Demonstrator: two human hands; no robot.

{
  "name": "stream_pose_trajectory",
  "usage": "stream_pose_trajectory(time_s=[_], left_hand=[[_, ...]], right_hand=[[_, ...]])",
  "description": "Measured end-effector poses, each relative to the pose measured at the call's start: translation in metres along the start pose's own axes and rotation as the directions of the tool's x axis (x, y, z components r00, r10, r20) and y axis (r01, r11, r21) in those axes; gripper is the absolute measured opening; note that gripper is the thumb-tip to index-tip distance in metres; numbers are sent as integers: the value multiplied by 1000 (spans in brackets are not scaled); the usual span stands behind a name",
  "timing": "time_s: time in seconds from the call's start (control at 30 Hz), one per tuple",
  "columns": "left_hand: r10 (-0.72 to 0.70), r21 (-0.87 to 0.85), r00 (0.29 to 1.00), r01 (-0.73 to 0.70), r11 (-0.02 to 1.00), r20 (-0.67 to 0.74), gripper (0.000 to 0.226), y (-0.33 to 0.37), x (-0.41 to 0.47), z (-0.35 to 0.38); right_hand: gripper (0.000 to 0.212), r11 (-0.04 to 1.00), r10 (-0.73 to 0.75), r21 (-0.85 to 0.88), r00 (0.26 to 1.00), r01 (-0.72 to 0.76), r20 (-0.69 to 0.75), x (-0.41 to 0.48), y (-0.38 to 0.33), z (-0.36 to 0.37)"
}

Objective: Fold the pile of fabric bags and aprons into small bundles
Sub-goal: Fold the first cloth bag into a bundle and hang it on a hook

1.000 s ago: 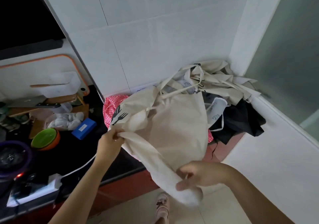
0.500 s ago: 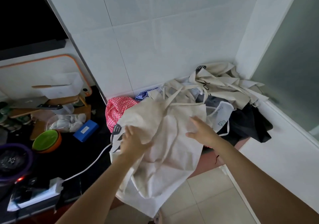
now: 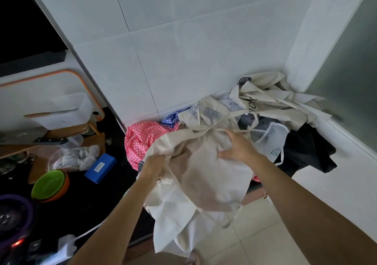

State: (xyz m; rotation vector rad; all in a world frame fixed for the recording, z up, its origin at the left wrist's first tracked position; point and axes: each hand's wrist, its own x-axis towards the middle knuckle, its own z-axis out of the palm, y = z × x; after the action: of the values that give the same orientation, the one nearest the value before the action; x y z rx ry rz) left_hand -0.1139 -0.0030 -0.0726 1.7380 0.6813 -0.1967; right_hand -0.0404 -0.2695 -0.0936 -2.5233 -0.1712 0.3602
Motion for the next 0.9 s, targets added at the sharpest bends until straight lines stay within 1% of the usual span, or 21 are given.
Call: stream_pose_trajectory(time_s=[0.07, 0.1, 0.17, 0.2, 0.27, 0.3, 0.33, 0.43, 0.5, 0.53, 0.57, 0.6, 0.63, 0.67, 0.7, 0.73, 0.77, 0.8, 0.83, 0.87, 0.9], left_hand=[[-125, -407, 991, 130, 904, 38, 30, 16, 3, -22], [-157, -513, 987, 156, 844, 41, 37, 22, 3, -32], [-166, -550, 986, 155, 821, 29, 43, 29, 3, -51], [-149, -551, 989, 137, 823, 22, 45, 31, 2, -57], [-111, -530, 994, 86, 844, -16, 46, 31, -1, -67], [-102, -508, 995, 76, 858, -24, 47, 31, -1, -73], [-96, -497, 995, 77, 864, -12, 49, 31, -2, -78], [-144, -524, 990, 124, 842, 3, 64, 34, -7, -93], [-141, -483, 984, 73, 873, -106, 49, 39, -11, -98], [-107, -451, 983, 29, 892, -147, 42, 42, -14, -99], [-70, -432, 984, -7, 902, -163, 36, 46, -17, -98], [-24, -419, 986, -48, 907, -166, 32, 51, -23, -96], [21, -406, 985, -89, 909, -169, 26, 55, -28, -94], [55, -395, 984, -119, 911, -169, 22, 60, -34, -91], [79, -380, 984, -134, 915, -158, 20, 65, -41, -86], [109, -356, 985, -150, 923, -133, 22, 71, -46, -80], [147, -308, 985, -170, 936, -95, 25, 76, -52, -73], [184, -254, 981, -193, 948, -59, 25, 81, -57, -65], [210, -198, 977, -213, 957, -36, 26, 85, -65, -55], [227, -163, 973, -229, 960, -30, 29, 89, -72, -45], [243, -143, 970, -242, 960, -16, 35, 92, -80, -36]], right_hand=[[90, 996, 19, 90, 1000, -19, 1, 1, -3, 2], [91, 992, 44, 117, 999, -44, -2, 1, -4, 2], [80, 989, 91, 122, 995, -85, -43, 1, -4, 4], [66, 990, 96, 113, 992, -86, -82, 0, -4, 4], [30, 994, 53, 99, 988, -38, -147, -6, -9, 4], [19, 995, 24, 98, 987, -8, -162, -10, -13, 3], [17, 996, -4, 92, 984, 20, -176, -14, -16, 3], [26, 989, -83, 97, 969, 108, -232, -29, -23, -2], [29, 987, -75, 111, 952, 113, -297, -46, -18, -12], [29, 993, -32, 99, 951, 66, -308, -56, -11, -20], [30, 999, 36, 35, 963, -28, -266, -65, 3, -26], [30, 983, 126, -114, 978, -146, -168, -77, 17, -33], [29, 922, 247, -298, 968, -248, -41, -92, 28, -38], [28, 840, 371, -454, 926, -298, 78, -107, 38, -41], [25, 787, 452, -531, 880, -315, 148, -120, 43, -43], [24, 796, 472, -510, 862, -325, 187, -131, 42, -46], [33, 852, 422, -417, 887, -317, 186, -136, 41, -49], [54, 920, 328, -270, 935, -283, 137, -140, 32, -52], [79, 972, 210, -126, 976, -201, 61, -144, 22, -53], [96, 997, 75, -15, 997, -76, -18, -148, 2, -52], [105, 994, -61, 82, 993, 69, -98, -153, -19, -46]])
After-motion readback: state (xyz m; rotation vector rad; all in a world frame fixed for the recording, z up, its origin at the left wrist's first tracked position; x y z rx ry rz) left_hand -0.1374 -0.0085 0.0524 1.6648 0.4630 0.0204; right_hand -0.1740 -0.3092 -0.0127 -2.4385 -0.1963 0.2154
